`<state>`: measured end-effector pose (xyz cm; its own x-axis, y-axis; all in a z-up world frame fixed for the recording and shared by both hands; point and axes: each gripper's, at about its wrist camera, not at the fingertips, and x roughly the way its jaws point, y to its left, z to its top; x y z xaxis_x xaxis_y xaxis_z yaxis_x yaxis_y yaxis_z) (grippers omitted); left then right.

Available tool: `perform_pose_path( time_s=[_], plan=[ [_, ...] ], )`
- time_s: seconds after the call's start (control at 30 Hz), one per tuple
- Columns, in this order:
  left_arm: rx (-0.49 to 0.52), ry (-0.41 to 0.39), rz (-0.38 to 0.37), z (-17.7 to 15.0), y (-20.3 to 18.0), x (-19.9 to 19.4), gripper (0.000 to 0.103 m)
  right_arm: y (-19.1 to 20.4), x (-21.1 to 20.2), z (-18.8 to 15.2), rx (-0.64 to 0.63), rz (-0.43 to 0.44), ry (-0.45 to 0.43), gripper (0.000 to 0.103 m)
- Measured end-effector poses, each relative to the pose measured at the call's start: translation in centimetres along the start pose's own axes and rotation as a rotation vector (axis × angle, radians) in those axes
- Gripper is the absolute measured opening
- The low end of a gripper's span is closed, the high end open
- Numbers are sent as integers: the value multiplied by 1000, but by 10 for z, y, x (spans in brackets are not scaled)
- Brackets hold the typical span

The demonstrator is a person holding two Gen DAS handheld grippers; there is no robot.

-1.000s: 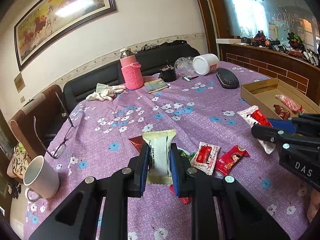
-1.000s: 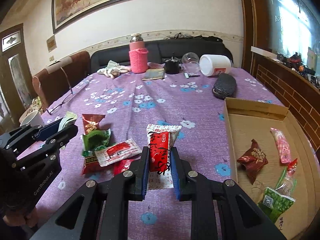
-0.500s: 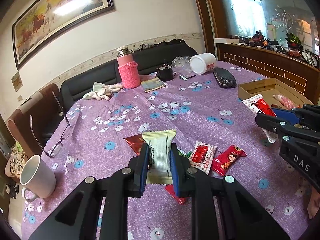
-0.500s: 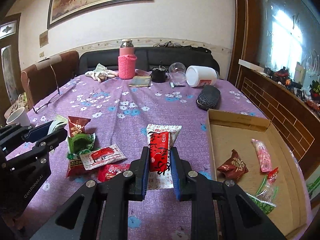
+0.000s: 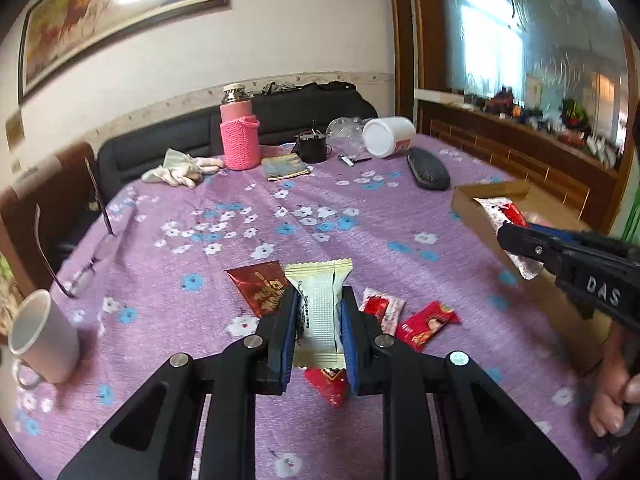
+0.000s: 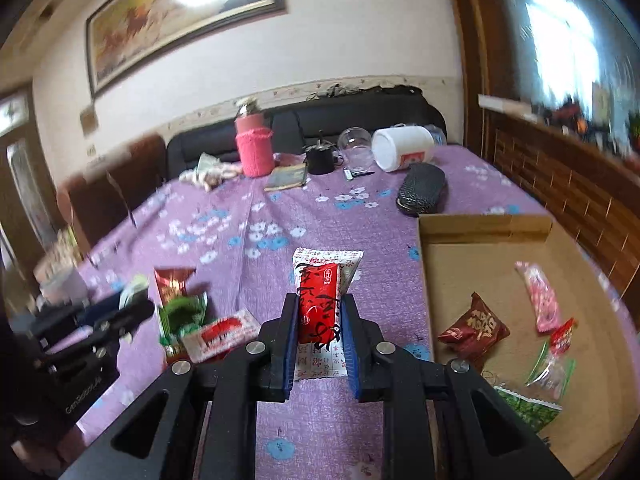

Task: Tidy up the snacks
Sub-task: 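Carry the white bar to the tray while the right tool carries the red-and-white packet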

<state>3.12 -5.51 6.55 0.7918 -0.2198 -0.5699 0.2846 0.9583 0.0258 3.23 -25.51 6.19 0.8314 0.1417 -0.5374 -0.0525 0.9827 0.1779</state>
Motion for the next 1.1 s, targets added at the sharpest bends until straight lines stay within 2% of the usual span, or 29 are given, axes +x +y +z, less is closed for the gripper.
perform_pose_path(
  time_s=[0.1,0.23,0.37,0.47,0.67,0.8,0.93,1.1],
  plan=[
    [-55,20,-71,0,7,-1,19,-15,-5,3,56,-5,-23,21],
    [-106,32,-127,3,10,-7,19,-33,-15,8,129,8,-30,21],
    [-78,31,-134,8,-4,-20,20,-64,-46,7,182,-12,-71,21],
    [-54,38,-175,14,-25,-25,20,-100,-64,-3,236,-54,-82,21],
    [14,82,-337,24,-104,-19,20,-168,-77,-32,386,-117,-29,21],
    [56,150,-458,25,-170,-4,20,-187,-74,-45,426,-134,3,21],
    [125,211,-465,16,-219,17,20,-195,-67,-48,458,-124,33,21],
    [164,264,-469,8,-250,37,20,-195,-60,-49,461,-134,62,21]
  ],
)
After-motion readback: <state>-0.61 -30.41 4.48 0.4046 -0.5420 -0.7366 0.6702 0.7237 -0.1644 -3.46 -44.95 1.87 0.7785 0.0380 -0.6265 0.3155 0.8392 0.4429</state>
